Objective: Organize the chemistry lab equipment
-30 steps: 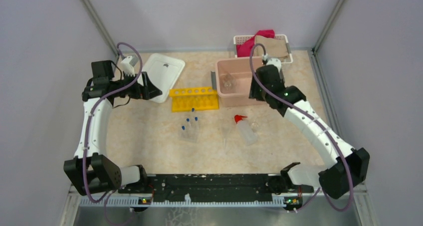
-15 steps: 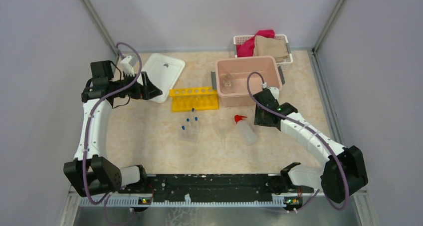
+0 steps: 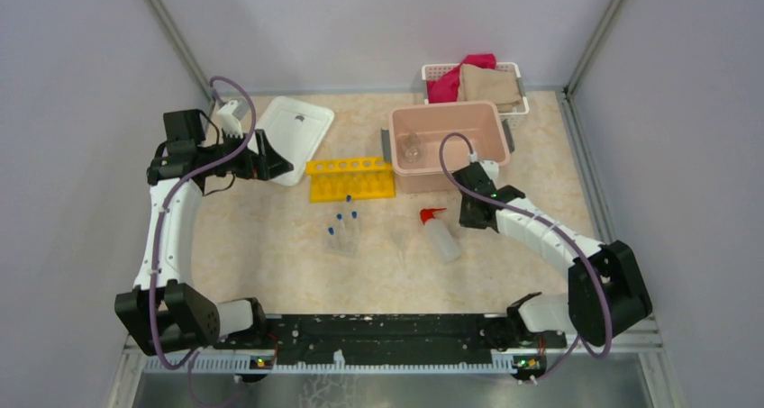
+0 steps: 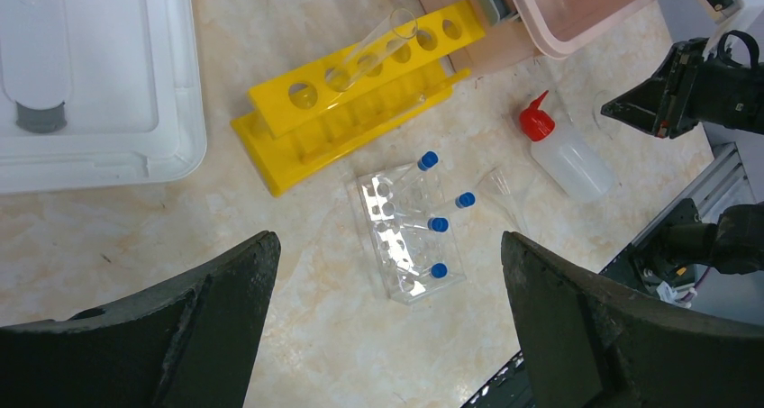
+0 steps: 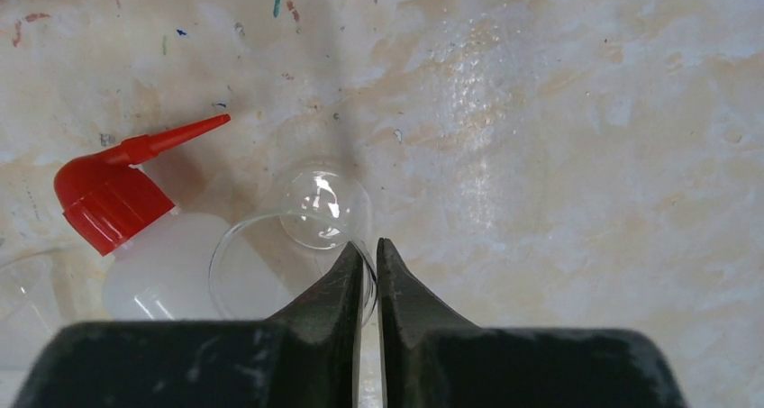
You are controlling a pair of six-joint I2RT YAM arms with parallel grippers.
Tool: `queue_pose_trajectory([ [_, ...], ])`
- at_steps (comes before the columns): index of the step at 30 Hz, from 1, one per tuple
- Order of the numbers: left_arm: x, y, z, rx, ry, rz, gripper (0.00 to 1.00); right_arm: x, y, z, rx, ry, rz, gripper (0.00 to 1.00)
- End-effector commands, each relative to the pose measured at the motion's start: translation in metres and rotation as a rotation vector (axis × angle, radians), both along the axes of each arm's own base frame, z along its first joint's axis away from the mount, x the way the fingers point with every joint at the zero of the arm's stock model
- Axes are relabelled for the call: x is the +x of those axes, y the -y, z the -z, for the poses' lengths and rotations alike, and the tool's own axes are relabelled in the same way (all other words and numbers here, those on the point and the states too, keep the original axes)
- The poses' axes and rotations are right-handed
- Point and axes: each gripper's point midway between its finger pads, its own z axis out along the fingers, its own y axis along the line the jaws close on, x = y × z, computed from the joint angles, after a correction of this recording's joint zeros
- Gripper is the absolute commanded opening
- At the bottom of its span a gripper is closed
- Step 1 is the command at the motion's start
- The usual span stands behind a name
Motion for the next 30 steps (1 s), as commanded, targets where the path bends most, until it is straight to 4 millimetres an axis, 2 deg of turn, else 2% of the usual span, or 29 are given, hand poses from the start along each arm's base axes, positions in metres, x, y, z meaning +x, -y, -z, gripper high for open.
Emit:
queue_pose_trajectory([
  [1, 0.0, 0.0, -0.007, -0.005, 0.037, 0.007, 0.99, 0.01, -0.002, -0.011, 0.033, 0.054, 0.022, 0.02],
  [5, 0.002, 0.0, -0.011, -0.008, 0.041, 0.011, 0.99, 0.011, -0.002, -0.041, 0.061, 0.103, 0.026, 0.0],
  [7, 0.002, 0.001, -0.014, -0.012, 0.046, 0.014, 0.99, 0.013, -0.002, -0.07, 0.081, 0.154, 0.022, 0.0],
  [12, 0.004, 0.001, -0.015, -0.017, 0.05, 0.016, 0.99, 0.02, -0.001, -0.161, 0.127, 0.311, 0.012, 0.0],
  [15, 0.004, 0.002, -0.015, -0.021, 0.045, 0.017, 0.99, 0.033, -0.001, -0.213, 0.134, 0.398, 0.014, 0.0],
  [17, 0.003, 0.002, -0.017, -0.025, 0.05, 0.018, 0.99, 0.049, -0.004, -0.227, 0.123, 0.42, 0.018, 0.0],
  [19, 0.002, 0.003, -0.019, -0.029, 0.053, 0.016, 0.99, 0.068, -0.004, -0.234, 0.102, 0.439, 0.038, 0.0],
  [21, 0.001, 0.003, -0.019, -0.029, 0.054, 0.013, 0.99, 0.09, -0.003, -0.233, 0.054, 0.452, 0.057, 0.0],
  [27, 0.0, 0.003, -0.018, -0.026, 0.054, 0.013, 0.99, 0.162, 0.016, -0.188, 0.001, 0.388, 0.135, 0.0],
  [30, 0.0, 0.003, -0.019, -0.026, 0.061, 0.013, 0.99, 0.188, 0.024, -0.159, -0.062, 0.333, 0.166, 0.0],
])
